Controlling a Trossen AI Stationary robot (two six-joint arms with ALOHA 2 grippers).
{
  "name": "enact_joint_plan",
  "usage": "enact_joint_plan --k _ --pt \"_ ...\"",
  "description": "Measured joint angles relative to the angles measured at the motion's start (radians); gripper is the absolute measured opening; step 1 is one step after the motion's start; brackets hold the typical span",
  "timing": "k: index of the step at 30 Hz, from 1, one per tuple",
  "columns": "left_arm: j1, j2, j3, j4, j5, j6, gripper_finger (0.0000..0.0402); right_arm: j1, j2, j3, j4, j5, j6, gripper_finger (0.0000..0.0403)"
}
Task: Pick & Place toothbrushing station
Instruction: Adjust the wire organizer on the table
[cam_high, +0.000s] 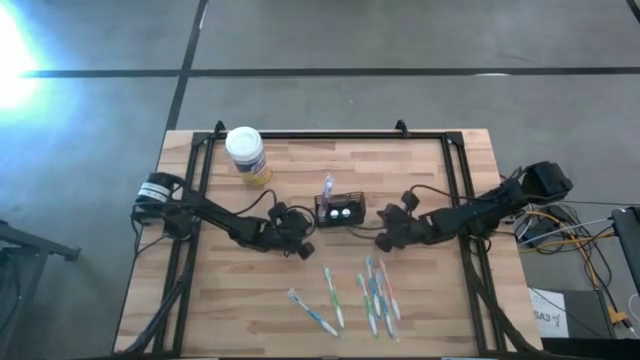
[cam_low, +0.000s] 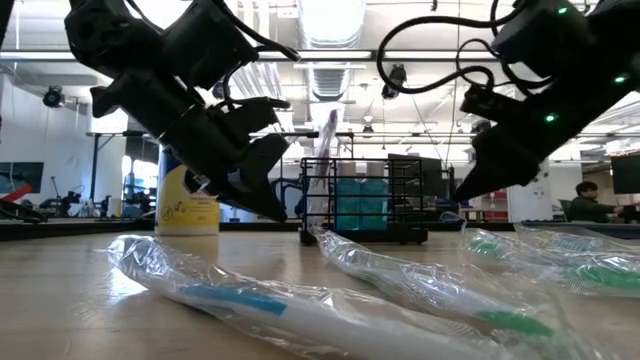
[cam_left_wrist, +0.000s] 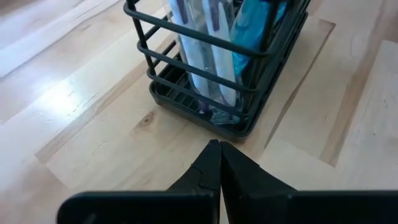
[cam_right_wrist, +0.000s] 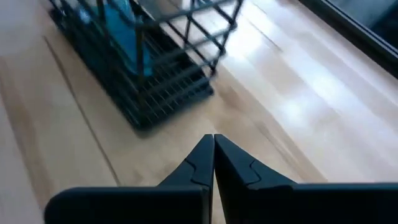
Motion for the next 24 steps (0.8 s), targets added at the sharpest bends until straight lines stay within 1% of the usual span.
enact_joint_plan --k 2,6,12,15,20,24 --pt "0.004 0.0 0.0 0.0 -0.001 0.0 0.0003 -0.023 0.013 -0.013 0.077 -0.042 -0.058 0.0008" --pt "0.01 0.0 0.0 0.0 -0.001 0.004 0.0002 -0.082 0.058 -0.021 0.23 -0.187 -0.148 0.0008" --pt "0.021 0.0 0.0 0.0 0.006 0.008 0.0002 -0.116 0.128 -0.005 0.275 -0.205 -0.178 0.0008" --pt "0.034 0.0 -0.002 0.0 0.006 0.008 0.0002 -0.115 0.154 0.006 0.276 -0.213 -0.18 0.0008" --pt "0.045 0.0 -0.016 0.013 0.006 0.007 0.0002 -0.101 0.188 0.036 0.284 -0.266 -0.194 0.0008" --pt "0.045 0.0 -0.017 0.02 0.007 0.007 0.0002 -0.083 0.205 0.067 0.287 -0.284 -0.205 0.0008"
